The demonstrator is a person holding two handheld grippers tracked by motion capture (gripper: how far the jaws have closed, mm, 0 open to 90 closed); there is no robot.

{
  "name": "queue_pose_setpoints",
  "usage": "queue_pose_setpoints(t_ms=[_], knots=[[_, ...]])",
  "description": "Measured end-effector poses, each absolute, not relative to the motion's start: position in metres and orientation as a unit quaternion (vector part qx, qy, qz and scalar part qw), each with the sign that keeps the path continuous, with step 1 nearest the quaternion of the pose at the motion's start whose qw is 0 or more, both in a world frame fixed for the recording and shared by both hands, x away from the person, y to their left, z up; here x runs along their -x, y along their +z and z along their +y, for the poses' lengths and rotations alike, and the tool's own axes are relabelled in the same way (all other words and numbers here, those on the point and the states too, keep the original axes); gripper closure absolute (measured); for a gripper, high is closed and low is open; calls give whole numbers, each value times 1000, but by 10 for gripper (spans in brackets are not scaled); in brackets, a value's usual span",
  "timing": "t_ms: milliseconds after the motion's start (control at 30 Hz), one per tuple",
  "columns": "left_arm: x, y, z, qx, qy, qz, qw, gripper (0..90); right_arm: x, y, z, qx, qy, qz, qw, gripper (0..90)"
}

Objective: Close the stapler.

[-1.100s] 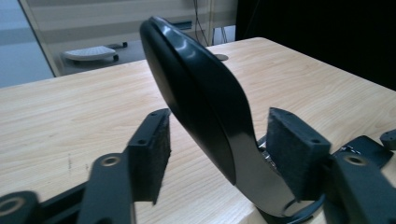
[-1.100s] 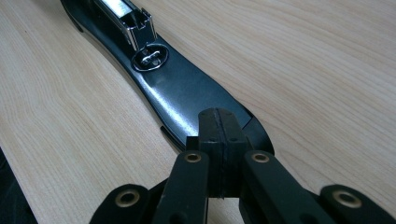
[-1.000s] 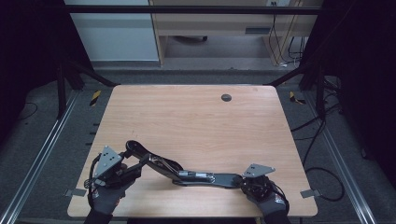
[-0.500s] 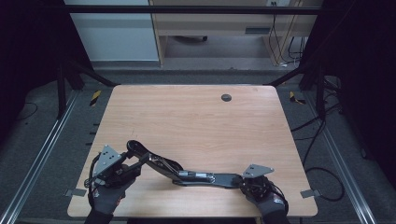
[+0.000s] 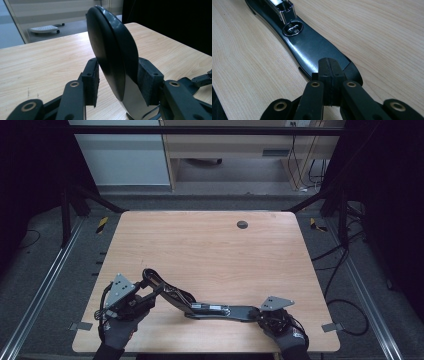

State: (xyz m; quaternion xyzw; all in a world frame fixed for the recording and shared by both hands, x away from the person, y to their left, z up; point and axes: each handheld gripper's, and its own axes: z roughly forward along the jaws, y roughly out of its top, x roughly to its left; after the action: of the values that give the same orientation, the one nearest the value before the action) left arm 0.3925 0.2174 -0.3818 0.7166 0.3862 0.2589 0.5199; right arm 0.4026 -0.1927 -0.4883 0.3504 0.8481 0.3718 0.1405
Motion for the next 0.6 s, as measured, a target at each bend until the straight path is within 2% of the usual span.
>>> queue_pose_setpoints(t_ms=[600], knots=[[-393, -372, 196, -728, 263, 364, 517, 564, -403, -488, -193, -354, 373, 847, 138, 900]])
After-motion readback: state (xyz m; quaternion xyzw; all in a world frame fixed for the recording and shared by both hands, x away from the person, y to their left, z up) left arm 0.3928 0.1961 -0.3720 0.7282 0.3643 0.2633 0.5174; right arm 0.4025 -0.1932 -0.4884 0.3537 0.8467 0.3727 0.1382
